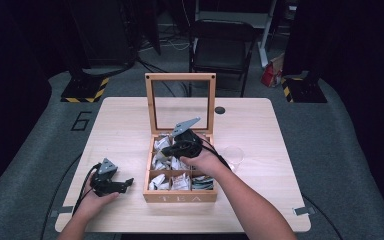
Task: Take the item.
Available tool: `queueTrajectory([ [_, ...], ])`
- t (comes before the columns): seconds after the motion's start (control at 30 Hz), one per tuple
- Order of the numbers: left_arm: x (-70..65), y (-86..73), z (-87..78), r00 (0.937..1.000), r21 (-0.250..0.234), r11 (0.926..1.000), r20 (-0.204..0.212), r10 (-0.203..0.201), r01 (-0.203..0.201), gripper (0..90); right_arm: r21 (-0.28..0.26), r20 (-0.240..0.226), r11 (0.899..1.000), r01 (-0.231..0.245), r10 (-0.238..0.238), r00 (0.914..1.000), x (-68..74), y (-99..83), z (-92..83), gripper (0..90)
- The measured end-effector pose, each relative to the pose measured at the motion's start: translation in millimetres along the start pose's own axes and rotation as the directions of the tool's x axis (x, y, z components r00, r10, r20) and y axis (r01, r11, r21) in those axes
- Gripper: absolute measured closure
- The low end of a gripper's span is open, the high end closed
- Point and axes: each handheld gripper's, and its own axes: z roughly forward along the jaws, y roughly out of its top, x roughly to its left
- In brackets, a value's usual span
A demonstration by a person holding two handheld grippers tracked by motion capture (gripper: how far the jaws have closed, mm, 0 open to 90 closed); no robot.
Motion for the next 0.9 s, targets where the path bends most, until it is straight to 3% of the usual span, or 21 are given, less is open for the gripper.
queueTrajectory([
  [0.53, 0.1, 0.0, -0.1, 1.0, 0.001, 1.0, 0.0, 0.001, -0.001, 14.1, -0.003, 0.017, 1.0, -0.007, 0.007, 0.9998, 0.9, 0.5, -8.5, 88.5],
  [0.63, 0.1, 0.0, -0.1, 1.0, 0.001, 1.0, 0.0, 0.001, -0.001, 14.1, -0.004, 0.017, 1.0, 0.012, -0.011, 0.9998, 0.8, 0.8, -11.3, 88.5],
  [0.67, 0.4, 0.1, -0.1, 1.0, 0.001, 1.0, -0.001, 0.006, -0.006, 14.1, -0.004, 0.019, 1.0, -0.004, 0.004, 0.9998, 2.0, 0.9, -12.7, 88.5],
  [0.7, 0.3, 0.1, -0.2, 1.0, 0.003, 1.0, 0.002, 0.003, -0.003, 14.1, -0.005, 0.018, 1.0, 0.012, -0.012, 0.9998, 1.0, 1.0, -13.6, 88.5],
  [0.9, 0.1, 0.0, -0.1, 1.0, 0.001, 1.0, 0.0, 0.001, -0.001, 14.1, -0.01, 0.027, 1.0, 0.001, 0.0, 0.9996, 1.2, 2.5, -23.2, 88.4],
])
